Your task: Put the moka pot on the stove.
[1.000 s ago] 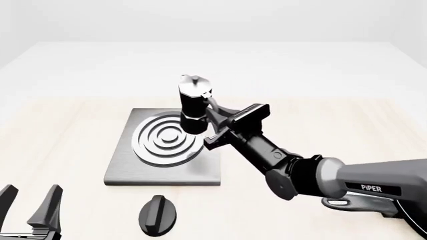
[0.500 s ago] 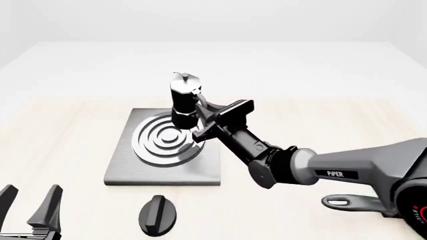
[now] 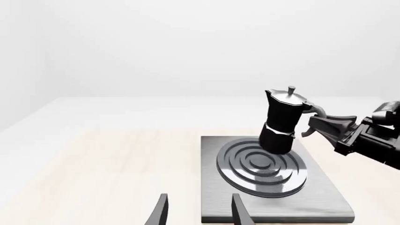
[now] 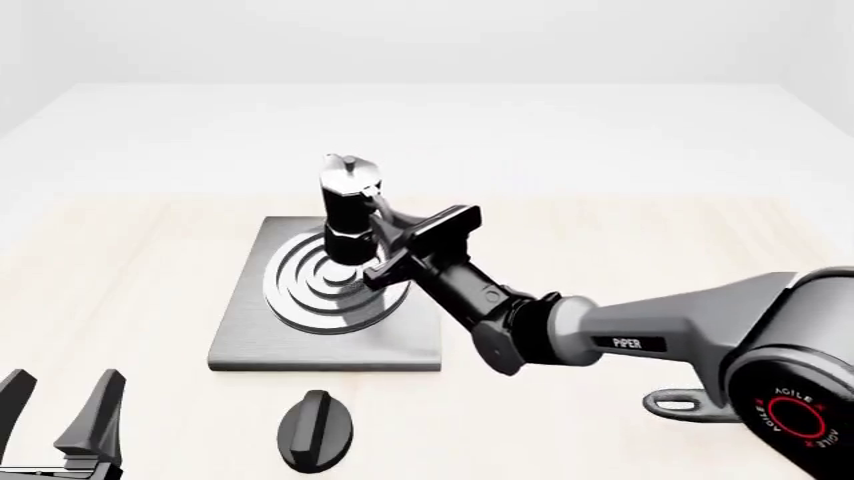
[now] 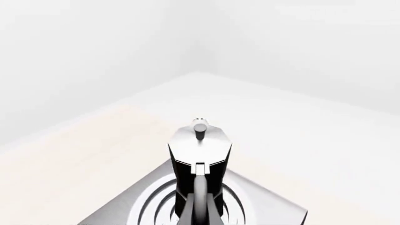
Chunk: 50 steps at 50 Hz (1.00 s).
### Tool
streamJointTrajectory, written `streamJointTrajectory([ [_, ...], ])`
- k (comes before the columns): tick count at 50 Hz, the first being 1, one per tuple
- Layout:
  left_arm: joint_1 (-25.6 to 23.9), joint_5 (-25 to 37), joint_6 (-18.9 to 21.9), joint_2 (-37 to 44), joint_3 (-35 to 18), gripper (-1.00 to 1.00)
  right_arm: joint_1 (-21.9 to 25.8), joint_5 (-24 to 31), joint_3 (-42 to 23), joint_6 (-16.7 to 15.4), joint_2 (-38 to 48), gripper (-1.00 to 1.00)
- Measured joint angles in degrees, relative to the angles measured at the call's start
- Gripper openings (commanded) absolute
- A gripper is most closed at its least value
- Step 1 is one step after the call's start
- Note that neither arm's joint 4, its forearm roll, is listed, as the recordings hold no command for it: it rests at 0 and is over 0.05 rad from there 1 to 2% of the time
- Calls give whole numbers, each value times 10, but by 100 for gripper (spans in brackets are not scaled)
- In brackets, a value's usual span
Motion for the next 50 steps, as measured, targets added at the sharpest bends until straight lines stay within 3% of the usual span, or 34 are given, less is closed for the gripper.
streamJointTrajectory([
  [50, 0, 0, 0, 0, 0, 100, 19, 16, -39, -5, 60, -100],
])
